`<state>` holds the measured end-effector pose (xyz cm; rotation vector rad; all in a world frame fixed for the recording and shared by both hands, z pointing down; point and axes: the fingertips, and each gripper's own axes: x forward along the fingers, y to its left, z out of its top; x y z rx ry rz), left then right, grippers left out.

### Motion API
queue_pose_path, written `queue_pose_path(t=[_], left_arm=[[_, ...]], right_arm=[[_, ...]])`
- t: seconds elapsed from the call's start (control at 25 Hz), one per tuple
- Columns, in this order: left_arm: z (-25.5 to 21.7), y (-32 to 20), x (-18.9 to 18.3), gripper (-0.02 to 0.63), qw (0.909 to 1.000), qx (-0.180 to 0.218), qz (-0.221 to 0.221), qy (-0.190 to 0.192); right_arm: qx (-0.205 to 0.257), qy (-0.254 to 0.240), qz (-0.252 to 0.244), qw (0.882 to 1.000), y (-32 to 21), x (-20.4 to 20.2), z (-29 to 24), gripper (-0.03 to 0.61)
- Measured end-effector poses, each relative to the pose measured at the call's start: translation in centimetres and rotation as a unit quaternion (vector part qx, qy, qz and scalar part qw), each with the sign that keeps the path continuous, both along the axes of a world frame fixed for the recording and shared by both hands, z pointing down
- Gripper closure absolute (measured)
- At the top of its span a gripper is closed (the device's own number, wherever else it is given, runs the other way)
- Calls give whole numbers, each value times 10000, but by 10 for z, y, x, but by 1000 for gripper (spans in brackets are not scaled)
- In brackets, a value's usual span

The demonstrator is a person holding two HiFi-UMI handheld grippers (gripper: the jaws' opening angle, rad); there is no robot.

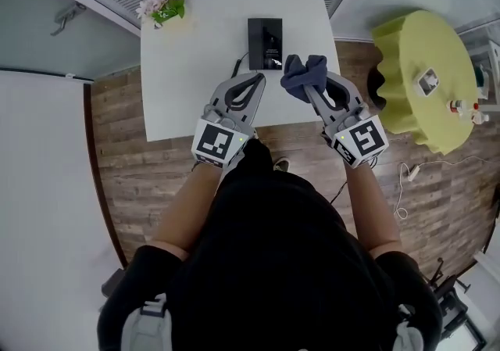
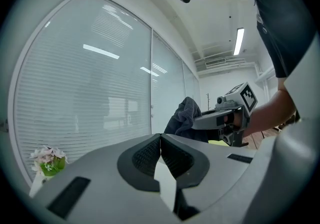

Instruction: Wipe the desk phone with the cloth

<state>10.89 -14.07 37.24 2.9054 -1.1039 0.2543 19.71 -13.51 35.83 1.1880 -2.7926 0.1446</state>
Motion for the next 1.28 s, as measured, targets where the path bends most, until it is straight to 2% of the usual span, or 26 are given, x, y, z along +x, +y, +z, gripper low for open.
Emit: queue_pose_path(t=[0.24, 0.6, 0.84, 1.0, 1.28], left_arm=[[25, -60, -9, 603, 9999, -83, 93, -30], [76, -127, -22, 603, 9991, -405, -89, 54], [109, -160, -21, 603, 9960, -770, -388, 231], [129, -178, -25, 603, 9939, -857, -670, 159], [166, -198, -24, 603, 9899, -1086, -905, -40]], right_arm=[[-201, 211, 334, 9990, -61, -6, 27, 486], [-444, 760, 637, 9941, -135, -10, 73, 486], [-635, 1201, 610, 9888, -177, -8, 115, 486], [-732, 1564, 495, 9837, -202, -12, 152, 486], [-816, 2553, 188, 9632, -237, -28, 211, 486]])
